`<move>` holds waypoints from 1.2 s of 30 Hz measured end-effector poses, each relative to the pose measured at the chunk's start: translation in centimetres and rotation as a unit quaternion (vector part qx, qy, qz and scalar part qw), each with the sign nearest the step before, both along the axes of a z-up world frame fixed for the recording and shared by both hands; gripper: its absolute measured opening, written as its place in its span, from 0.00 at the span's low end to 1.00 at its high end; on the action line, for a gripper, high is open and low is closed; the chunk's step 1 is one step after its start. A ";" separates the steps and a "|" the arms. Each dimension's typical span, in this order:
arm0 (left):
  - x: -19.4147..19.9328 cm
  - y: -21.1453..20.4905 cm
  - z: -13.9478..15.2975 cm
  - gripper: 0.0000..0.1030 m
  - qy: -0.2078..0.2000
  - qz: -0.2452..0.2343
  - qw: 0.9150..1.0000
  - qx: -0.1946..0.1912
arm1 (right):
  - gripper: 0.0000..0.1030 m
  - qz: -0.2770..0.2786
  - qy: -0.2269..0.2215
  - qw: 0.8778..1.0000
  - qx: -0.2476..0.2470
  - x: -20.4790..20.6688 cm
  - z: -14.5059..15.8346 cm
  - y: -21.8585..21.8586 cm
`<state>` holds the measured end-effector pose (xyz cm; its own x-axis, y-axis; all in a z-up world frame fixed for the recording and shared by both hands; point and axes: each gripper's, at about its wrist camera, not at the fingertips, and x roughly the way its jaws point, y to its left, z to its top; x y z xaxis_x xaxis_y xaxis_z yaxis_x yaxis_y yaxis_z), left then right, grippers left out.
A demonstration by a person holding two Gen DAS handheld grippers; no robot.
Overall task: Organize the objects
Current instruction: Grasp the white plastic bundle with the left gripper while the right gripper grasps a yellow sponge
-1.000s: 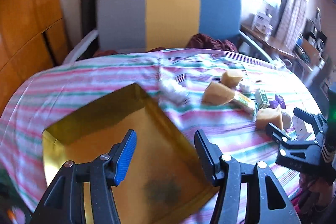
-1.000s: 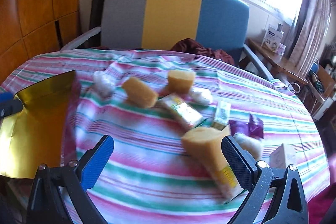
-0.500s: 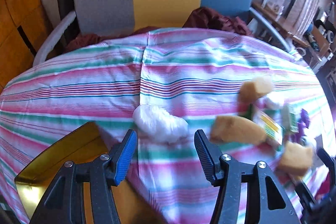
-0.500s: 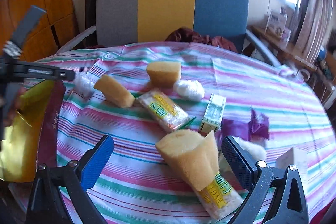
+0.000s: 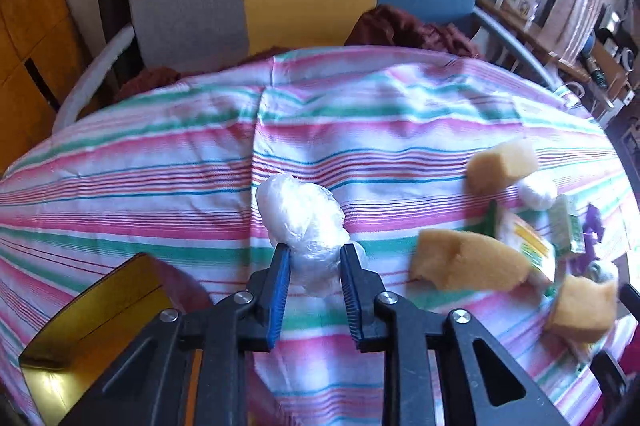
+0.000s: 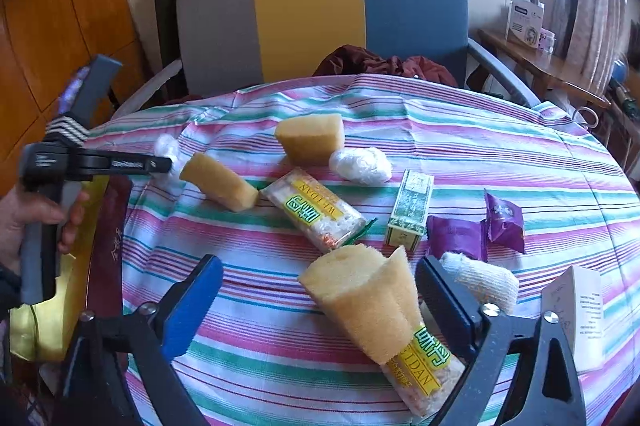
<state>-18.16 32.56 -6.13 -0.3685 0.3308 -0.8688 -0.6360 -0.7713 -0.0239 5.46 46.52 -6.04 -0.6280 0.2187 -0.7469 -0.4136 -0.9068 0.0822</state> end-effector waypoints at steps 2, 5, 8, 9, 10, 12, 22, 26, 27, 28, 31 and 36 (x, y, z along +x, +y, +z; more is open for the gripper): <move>0.9 -1.2 1.1 0.24 0.004 -0.004 1.000 0.020 | 0.90 0.004 -0.006 1.000 -0.002 -0.2 -0.1 -0.3; 2.8 -3.6 3.1 0.24 0.011 -0.008 0.999 0.051 | 0.88 0.022 -0.010 1.000 -0.003 -0.9 0.1 -1.1; 4.2 -5.3 4.5 0.24 0.013 -0.008 0.997 0.073 | 0.88 0.055 -0.012 0.998 0.012 -2.5 0.7 -2.4; 4.9 -6.1 4.9 0.24 0.013 -0.007 0.997 0.082 | 0.88 0.069 -0.012 0.997 0.021 -3.3 0.9 -2.9; 5.5 -6.7 5.2 0.24 0.013 -0.006 0.996 0.088 | 0.88 0.083 -0.012 0.996 0.032 -4.4 1.1 -3.4; 6.7 -8.9 5.9 0.24 0.014 -0.001 0.995 0.100 | 0.88 0.108 -0.018 0.993 0.048 -6.7 1.1 -4.2; 8.3 -20.4 5.5 0.24 0.006 0.100 0.988 0.116 | 0.38 0.145 -0.111 0.980 0.077 -15.8 -3.8 -5.4; 7.6 -23.9 3.7 0.24 0.002 0.146 0.985 0.097 | 0.34 0.142 -0.086 0.985 0.051 -13.4 -2.8 -5.7; 7.4 -24.7 3.2 0.24 0.003 0.154 0.984 0.092 | 0.34 0.140 -0.082 0.985 0.052 -12.6 -2.5 -5.9; 7.0 -25.5 2.7 0.24 0.002 0.162 0.983 0.088 | 0.34 0.141 -0.077 0.986 0.047 -11.6 -2.2 -6.3; 6.0 -27.3 1.7 0.24 0.000 0.182 0.980 0.082 | 0.34 0.140 -0.064 0.988 0.017 -8.9 -1.4 -6.8; 3.9 -28.0 0.7 0.24 0.008 0.197 0.979 0.054 | 0.34 0.136 -0.056 0.989 -0.008 -5.1 -1.6 -8.1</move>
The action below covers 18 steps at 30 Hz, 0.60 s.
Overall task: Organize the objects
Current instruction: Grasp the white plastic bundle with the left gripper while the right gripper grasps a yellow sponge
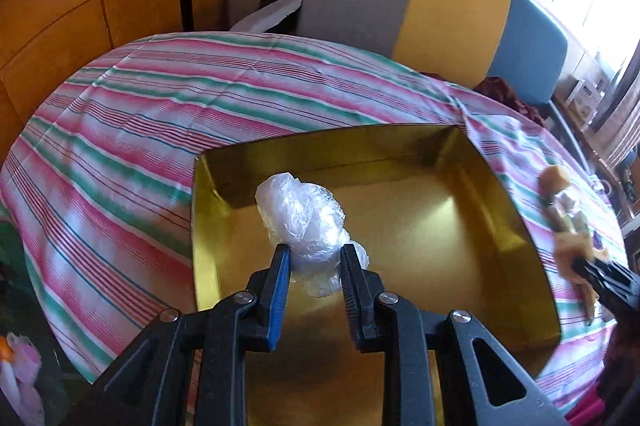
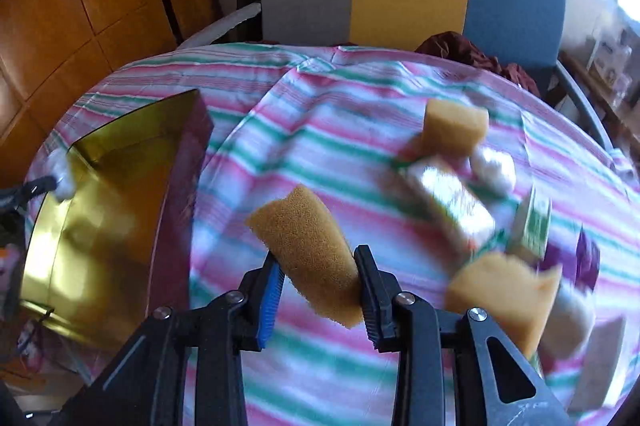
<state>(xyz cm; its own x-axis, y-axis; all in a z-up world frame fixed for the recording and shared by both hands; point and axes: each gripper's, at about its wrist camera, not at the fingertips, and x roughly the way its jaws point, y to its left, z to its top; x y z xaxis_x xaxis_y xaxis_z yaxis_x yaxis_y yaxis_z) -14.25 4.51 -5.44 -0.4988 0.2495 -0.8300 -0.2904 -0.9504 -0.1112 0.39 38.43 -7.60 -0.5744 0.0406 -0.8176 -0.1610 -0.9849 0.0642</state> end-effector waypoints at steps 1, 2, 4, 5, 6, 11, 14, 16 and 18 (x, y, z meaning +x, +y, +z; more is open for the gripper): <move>-0.1 -0.1 -0.1 0.24 0.001 0.001 1.000 -0.005 | 0.34 -0.003 0.000 1.000 0.000 0.5 -0.1 -0.1; -0.5 -0.2 -0.2 0.24 0.000 0.001 1.000 -0.010 | 0.34 -0.006 0.000 1.000 0.001 1.0 -0.3 -0.2; -1.3 -0.1 -0.5 0.24 0.003 0.006 1.000 -0.024 | 0.34 -0.014 -0.003 1.000 -0.001 1.7 -0.6 -0.2; -1.8 0.0 -0.8 0.25 0.002 0.007 0.999 -0.033 | 0.34 -0.018 -0.003 1.000 -0.002 2.1 -0.7 -0.2; -2.3 0.1 -1.0 0.25 0.002 0.009 0.999 -0.041 | 0.34 -0.020 -0.003 1.000 -0.002 2.4 -0.8 -0.2; -4.3 -0.1 -1.9 0.27 0.004 0.020 0.997 -0.069 | 0.34 -0.027 -0.009 1.000 -0.001 3.2 -1.3 -0.2; -5.2 0.0 -2.3 0.33 -0.004 0.018 0.997 -0.068 | 0.34 -0.032 -0.014 0.999 -0.001 3.4 -1.6 -0.1; -5.8 0.1 -2.7 0.36 -0.011 0.014 0.997 -0.073 | 0.34 -0.035 -0.016 0.999 -0.003 3.5 -1.8 -0.1; -6.4 -0.2 -3.0 0.36 -0.026 0.023 0.997 -0.062 | 0.34 -0.038 -0.015 0.999 -0.003 3.5 -1.9 -0.1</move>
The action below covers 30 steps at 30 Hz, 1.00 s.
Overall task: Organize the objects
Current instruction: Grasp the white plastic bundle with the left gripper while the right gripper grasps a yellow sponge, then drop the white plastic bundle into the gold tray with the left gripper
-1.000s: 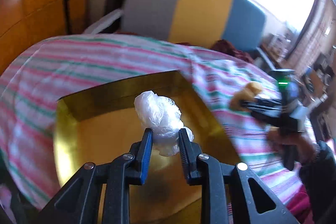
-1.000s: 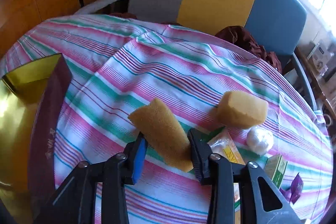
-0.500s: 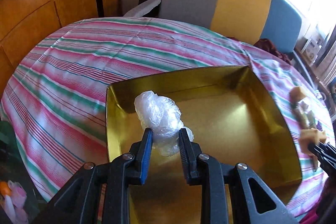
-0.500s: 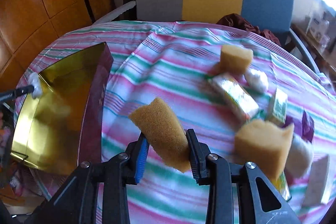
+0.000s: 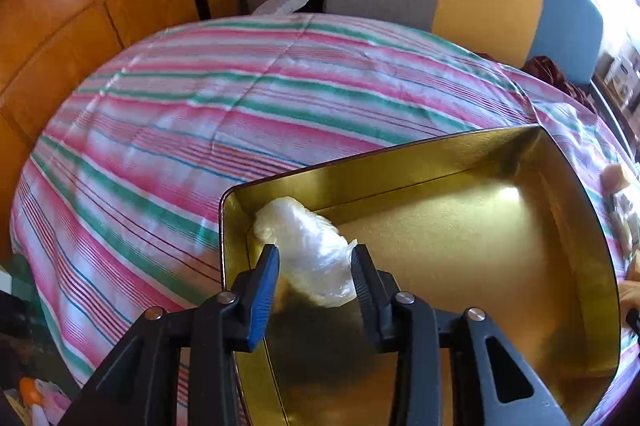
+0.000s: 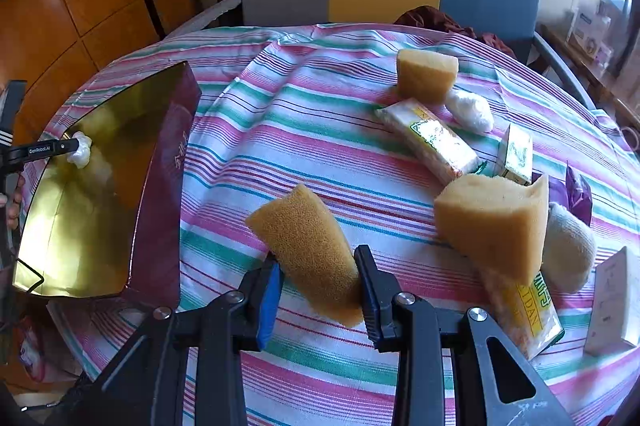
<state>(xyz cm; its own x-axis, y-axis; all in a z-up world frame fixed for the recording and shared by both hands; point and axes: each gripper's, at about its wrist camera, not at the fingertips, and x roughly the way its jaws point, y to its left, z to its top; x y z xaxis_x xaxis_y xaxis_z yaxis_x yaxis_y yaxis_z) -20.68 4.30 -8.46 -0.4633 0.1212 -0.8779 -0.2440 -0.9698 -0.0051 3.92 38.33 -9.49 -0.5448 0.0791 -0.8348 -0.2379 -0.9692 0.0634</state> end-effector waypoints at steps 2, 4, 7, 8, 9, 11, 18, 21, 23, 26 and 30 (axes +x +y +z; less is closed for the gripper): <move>0.1 -0.8 0.4 0.36 -0.005 0.008 0.999 0.032 | 0.34 -0.001 0.001 1.000 0.004 0.0 0.1 -0.2; 0.8 -1.3 1.4 0.36 0.000 0.006 0.998 0.066 | 0.34 -0.002 0.003 1.000 0.006 0.1 0.2 -0.3; 2.4 -2.0 3.9 0.37 0.027 -0.004 0.995 0.092 | 0.34 -0.005 0.003 1.000 0.007 0.1 0.3 -0.3; 2.8 -2.4 4.7 0.37 0.037 -0.004 0.995 0.096 | 0.34 -0.005 0.004 1.000 0.008 0.1 0.3 -0.3; 3.4 -2.8 5.6 0.37 0.045 -0.005 0.994 0.103 | 0.34 -0.006 0.005 1.000 0.008 0.1 0.3 -0.4; 4.6 -3.9 7.3 0.37 0.064 -0.005 0.992 0.110 | 0.34 -0.006 0.008 1.000 0.008 0.1 0.4 -0.6; 8.5 -9.1 11.4 0.37 0.148 0.033 0.988 0.038 | 0.34 -0.001 0.007 1.000 0.008 -0.2 0.0 -1.5; 11.1 -10.0 12.7 0.37 0.220 0.045 0.973 -0.061 | 0.34 -0.002 0.011 1.000 0.009 -0.1 0.3 -1.7; 13.0 -10.4 12.9 0.37 0.231 0.040 0.971 -0.052 | 0.34 -0.001 0.018 1.000 0.012 0.1 0.8 -2.1; 14.7 -10.5 11.6 0.37 0.198 0.041 0.979 0.014 | 0.34 0.004 0.031 0.999 0.012 0.1 2.0 -2.8; 16.6 -8.6 8.5 0.37 0.156 0.043 0.985 0.067 | 0.34 0.021 0.046 0.999 0.017 0.1 3.7 -4.9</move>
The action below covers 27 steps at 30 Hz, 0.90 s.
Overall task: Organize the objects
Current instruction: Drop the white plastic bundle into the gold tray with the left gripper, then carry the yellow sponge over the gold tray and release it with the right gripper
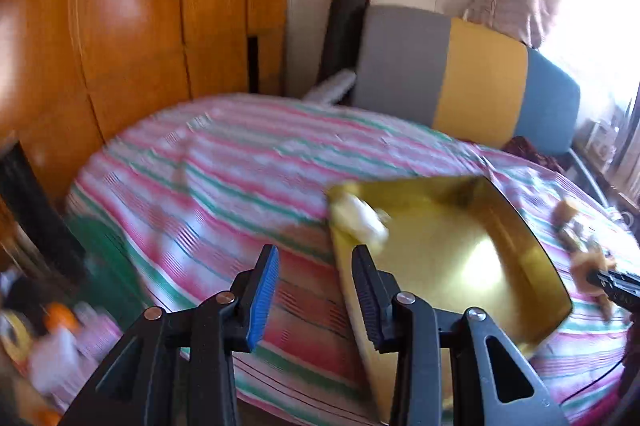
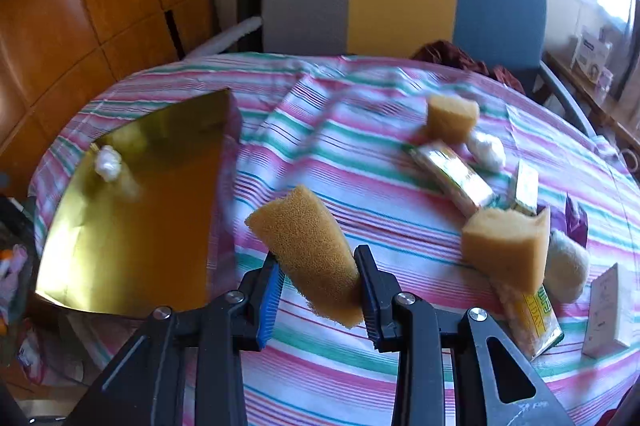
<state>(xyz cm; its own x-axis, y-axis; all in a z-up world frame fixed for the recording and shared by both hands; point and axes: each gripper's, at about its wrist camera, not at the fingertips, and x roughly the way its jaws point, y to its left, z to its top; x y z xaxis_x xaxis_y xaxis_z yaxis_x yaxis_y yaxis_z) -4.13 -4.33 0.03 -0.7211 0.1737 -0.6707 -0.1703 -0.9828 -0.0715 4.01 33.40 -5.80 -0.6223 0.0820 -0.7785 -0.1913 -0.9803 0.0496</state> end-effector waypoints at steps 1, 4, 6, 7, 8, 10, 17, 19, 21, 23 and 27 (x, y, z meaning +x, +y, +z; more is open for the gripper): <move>0.5 0.5 -0.6 0.37 -0.007 -0.004 1.000 0.006 | 0.34 0.006 0.004 1.000 0.001 0.0 0.4 -0.6; 1.7 2.9 -2.0 0.37 -0.021 -0.020 1.000 0.008 | 0.34 0.033 0.014 0.999 -0.007 -0.5 1.7 -2.8; 2.4 4.0 -2.0 0.37 -0.015 -0.017 1.000 0.003 | 0.35 0.060 0.019 0.998 -0.014 -1.0 2.6 -4.8; 2.5 4.2 -1.9 0.37 -0.012 -0.014 1.000 0.003 | 0.35 0.074 0.021 0.997 -0.018 -1.4 2.9 -5.7; 2.7 4.2 -1.7 0.37 -0.009 -0.010 1.000 0.003 | 0.35 0.091 0.021 0.995 -0.027 -2.0 3.2 -6.9; 2.7 4.0 -1.3 0.37 -0.002 -0.002 1.000 0.003 | 0.35 0.118 0.014 0.992 -0.043 -3.2 3.3 -8.8; 2.4 2.3 -1.4 0.37 -0.006 0.026 1.000 0.003 | 0.35 0.195 -0.032 0.979 -0.058 -8.8 1.4 -16.1; 2.2 1.6 -1.7 0.37 -0.011 0.039 0.999 0.008 | 0.35 0.202 -0.046 0.976 -0.059 -10.5 0.7 -17.7; 1.9 0.7 -2.1 0.37 -0.016 0.056 0.998 0.014 | 0.35 0.207 -0.056 0.975 -0.053 -12.3 0.1 -19.8; 1.5 -0.4 -2.5 0.37 -0.024 0.074 0.997 0.020 | 0.36 0.213 -0.065 0.974 -0.042 -13.9 -0.5 -21.6; 1.0 -1.9 -3.1 0.37 -0.035 0.094 0.995 0.028 | 0.39 0.217 -0.087 0.972 -0.011 -16.2 -2.2 -24.6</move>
